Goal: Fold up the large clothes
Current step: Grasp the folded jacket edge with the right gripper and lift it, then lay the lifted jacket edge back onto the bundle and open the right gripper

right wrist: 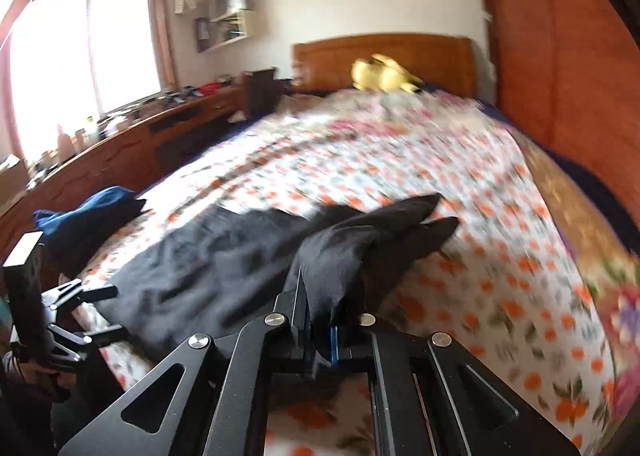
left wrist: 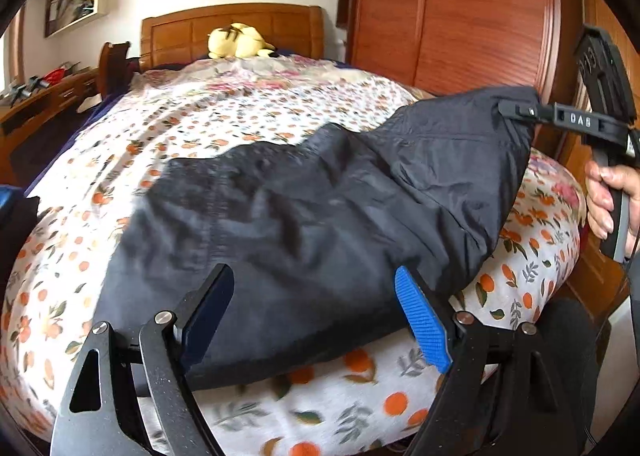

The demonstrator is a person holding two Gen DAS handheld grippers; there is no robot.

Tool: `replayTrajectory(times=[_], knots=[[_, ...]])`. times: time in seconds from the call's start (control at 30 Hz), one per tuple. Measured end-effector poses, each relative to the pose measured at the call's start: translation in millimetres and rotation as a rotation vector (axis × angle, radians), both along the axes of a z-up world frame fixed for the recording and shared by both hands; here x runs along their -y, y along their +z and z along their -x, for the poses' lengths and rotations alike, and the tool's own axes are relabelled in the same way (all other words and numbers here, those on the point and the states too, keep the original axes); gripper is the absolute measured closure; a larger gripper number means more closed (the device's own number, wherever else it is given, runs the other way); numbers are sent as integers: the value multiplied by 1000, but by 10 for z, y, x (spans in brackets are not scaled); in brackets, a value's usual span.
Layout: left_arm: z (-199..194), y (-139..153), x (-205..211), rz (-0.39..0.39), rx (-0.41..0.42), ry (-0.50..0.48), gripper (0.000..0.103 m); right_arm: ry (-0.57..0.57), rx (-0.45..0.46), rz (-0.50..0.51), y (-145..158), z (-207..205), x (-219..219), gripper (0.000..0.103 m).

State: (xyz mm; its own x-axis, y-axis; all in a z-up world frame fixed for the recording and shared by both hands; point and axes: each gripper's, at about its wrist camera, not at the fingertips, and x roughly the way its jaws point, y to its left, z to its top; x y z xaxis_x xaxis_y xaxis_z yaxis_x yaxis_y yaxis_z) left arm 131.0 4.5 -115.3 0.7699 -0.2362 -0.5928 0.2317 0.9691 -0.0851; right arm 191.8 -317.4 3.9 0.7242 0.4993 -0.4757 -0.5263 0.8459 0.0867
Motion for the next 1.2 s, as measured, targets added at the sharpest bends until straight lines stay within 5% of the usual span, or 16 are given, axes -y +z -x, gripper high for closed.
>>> replayTrajectory(times=[0.43,0.67,0.77,0.97,1.2], knots=[[425,76,-1250,20,48,221,19,343,77,23,341,-83,-2016,98],[591,10,-1732,29,47,331,20,462,-55,105,-147,-258,-2770,96],[588,-10,-1801,34,44,344,20,471,-76,133,-269,-386,-2887,89],[576,13,-1790,38,49,319,20,452,-8,92,0,-218,-2793,59],[497,148,-1553,43,73,265,19,327,28,140,-145,-146,-2144,59]])
